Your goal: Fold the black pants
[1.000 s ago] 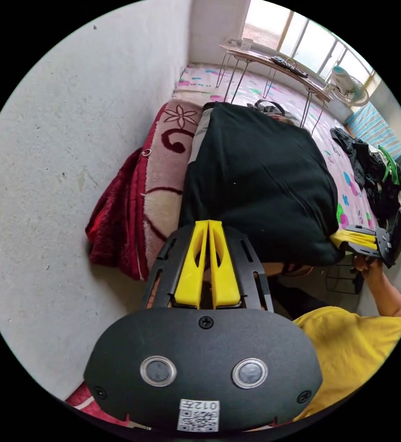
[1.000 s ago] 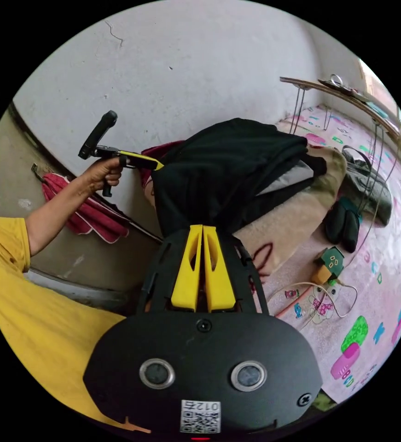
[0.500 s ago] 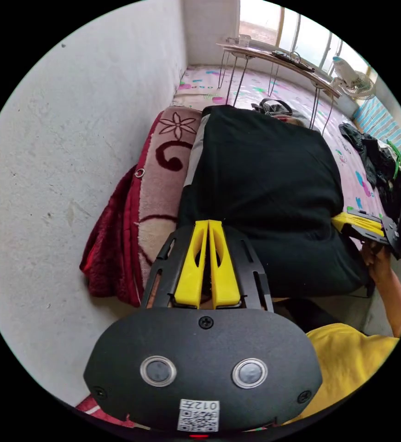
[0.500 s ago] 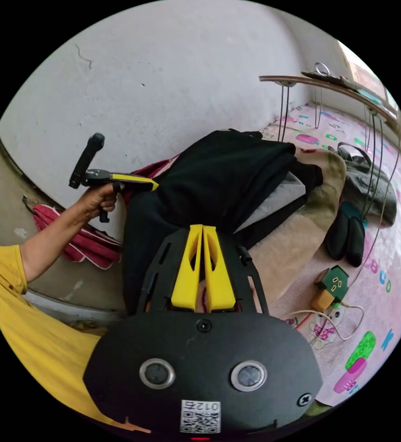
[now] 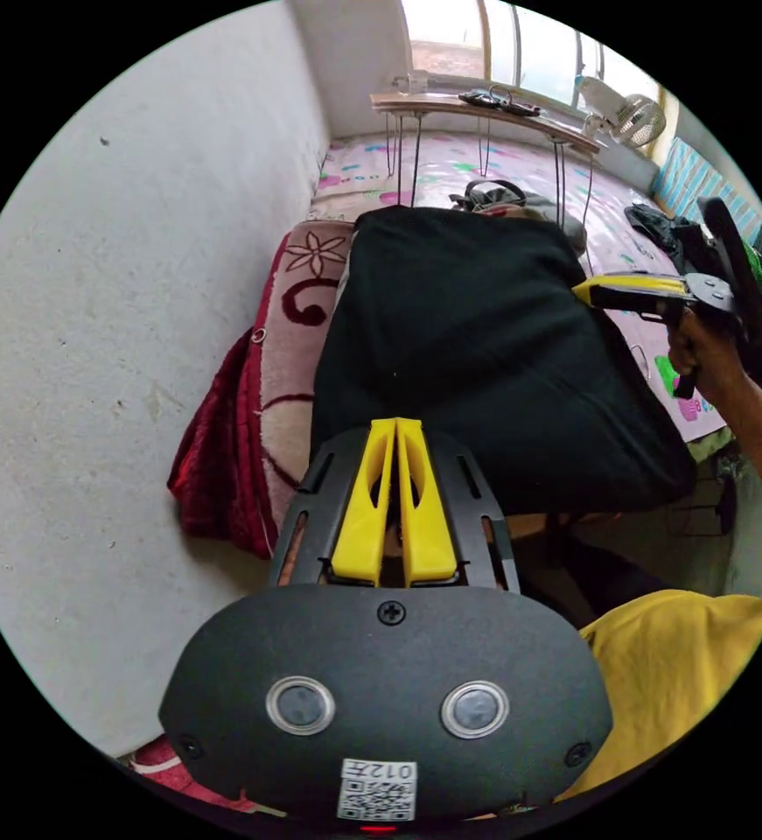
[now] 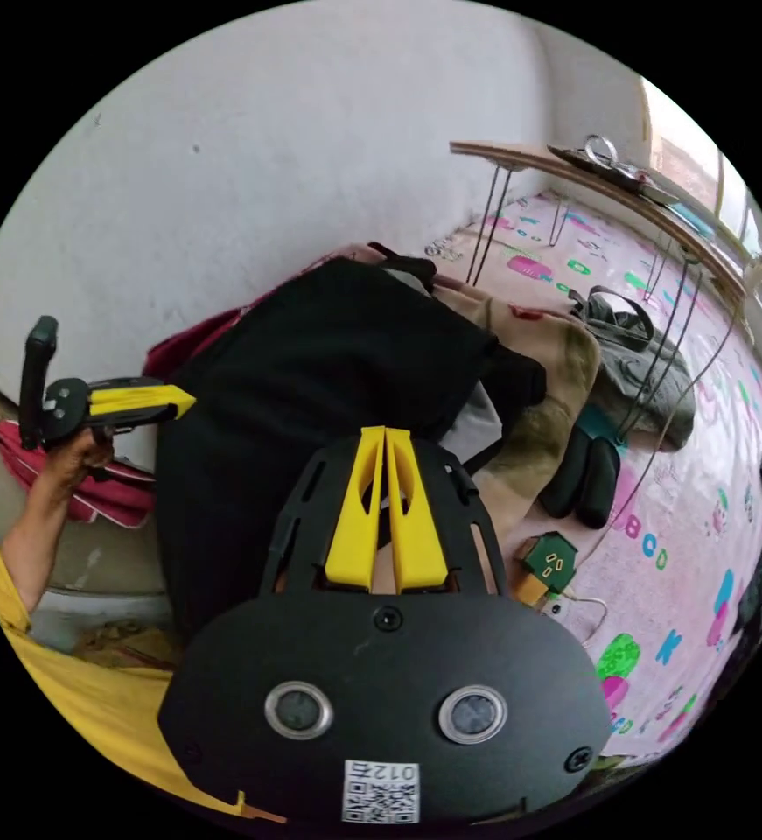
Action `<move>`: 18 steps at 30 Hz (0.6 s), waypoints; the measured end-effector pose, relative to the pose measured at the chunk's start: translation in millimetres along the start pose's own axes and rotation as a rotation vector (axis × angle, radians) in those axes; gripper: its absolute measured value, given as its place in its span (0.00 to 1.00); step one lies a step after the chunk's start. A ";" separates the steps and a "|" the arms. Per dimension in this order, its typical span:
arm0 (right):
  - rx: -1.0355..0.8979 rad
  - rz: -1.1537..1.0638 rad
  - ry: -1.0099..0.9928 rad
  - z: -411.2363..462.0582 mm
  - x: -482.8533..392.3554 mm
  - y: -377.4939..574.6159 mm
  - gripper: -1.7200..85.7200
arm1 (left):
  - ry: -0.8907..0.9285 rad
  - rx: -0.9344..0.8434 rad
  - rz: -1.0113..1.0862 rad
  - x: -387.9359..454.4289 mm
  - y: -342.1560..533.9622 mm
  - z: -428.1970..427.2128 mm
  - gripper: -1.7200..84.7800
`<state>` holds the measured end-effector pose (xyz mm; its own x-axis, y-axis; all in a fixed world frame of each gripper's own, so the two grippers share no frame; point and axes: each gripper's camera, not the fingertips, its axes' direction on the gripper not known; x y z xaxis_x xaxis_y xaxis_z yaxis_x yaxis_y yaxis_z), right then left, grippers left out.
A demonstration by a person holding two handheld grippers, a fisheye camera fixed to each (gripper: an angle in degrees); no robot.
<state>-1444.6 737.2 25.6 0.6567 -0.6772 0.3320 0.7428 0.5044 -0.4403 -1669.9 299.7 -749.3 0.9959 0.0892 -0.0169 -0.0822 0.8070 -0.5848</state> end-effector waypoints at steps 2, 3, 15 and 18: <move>0.008 -0.062 0.082 -1.6 -5.0 8.4 0.02 | -0.008 0.018 0.006 13.0 -1.4 5.3 0.02; 0.004 -0.103 0.146 -1.9 -8.7 14.0 0.02 | -0.042 0.020 0.026 26.1 -3.7 8.7 0.02; 0.004 0.174 -0.179 -44.8 119.9 96.3 0.02 | -0.095 0.023 -0.111 124.1 -34.2 45.1 0.02; 0.112 0.182 -0.237 -93.7 169.8 155.4 0.02 | -0.194 -0.022 -0.192 155.1 -47.9 46.9 0.02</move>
<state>-1230.0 650.4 -64.6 0.7826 -0.4333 0.4470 0.6113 0.6705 -0.4204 -1513.3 302.3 -685.8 0.9670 0.0478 0.2503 0.1101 0.8075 -0.5795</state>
